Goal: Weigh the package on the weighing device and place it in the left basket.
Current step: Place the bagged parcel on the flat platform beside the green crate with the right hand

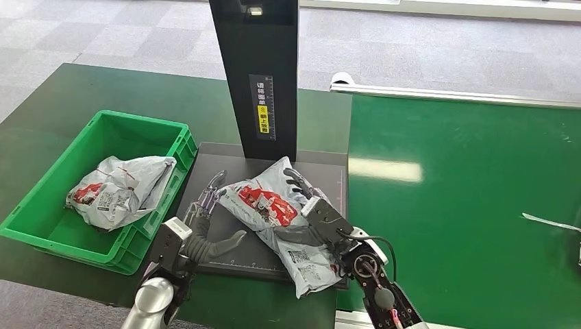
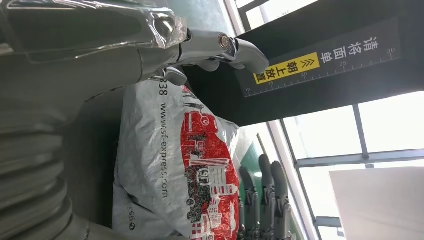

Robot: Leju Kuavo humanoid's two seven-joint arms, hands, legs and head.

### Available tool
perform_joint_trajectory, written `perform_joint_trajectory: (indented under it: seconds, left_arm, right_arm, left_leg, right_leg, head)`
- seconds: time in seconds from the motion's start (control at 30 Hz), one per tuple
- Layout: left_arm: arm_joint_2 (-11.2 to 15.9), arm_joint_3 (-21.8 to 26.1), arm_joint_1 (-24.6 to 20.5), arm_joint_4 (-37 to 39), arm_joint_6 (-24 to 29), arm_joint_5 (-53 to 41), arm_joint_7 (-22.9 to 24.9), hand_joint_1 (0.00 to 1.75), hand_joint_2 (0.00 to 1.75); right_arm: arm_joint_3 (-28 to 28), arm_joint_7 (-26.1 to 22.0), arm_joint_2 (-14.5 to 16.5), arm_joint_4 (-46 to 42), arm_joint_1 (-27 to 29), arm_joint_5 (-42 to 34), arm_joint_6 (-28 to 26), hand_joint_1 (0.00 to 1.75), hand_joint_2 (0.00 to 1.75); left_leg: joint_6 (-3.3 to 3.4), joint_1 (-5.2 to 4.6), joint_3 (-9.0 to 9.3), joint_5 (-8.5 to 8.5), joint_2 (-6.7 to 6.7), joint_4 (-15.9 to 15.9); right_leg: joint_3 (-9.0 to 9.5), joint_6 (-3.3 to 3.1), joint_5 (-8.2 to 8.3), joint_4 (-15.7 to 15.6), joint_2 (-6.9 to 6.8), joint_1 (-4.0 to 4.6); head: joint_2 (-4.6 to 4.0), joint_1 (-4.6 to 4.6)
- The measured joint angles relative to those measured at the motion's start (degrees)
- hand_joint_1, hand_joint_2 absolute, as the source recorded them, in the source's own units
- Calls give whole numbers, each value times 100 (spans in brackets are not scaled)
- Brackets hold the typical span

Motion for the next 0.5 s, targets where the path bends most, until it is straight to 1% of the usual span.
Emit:
perform_joint_trajectory:
  seconds: [0.17,0.33,0.5]
  left_arm:
    - [0,2,4,0,29,0,0,0,175]
    - [2,13,29,-2,38,-1,0,0,175]
    - [2,39,50,-2,43,-22,0,0,175]
  right_arm:
    - [-196,-167,-42,-87,9,-571,97,0,175]
    - [-562,-184,-170,-304,16,-932,-152,0,175]
    - [-1003,-119,-305,-531,32,-977,-412,0,175]
  left_leg:
    - [0,0,0,0,0,1]
    - [0,-1,-1,0,-1,2]
    - [0,-1,0,0,-1,2]
  right_leg:
    - [0,0,0,0,0,0]
    - [1,0,0,0,0,-1]
    - [0,1,0,-1,0,-1]
  head:
    - [-2,0]
    - [0,0]
    - [-1,0]
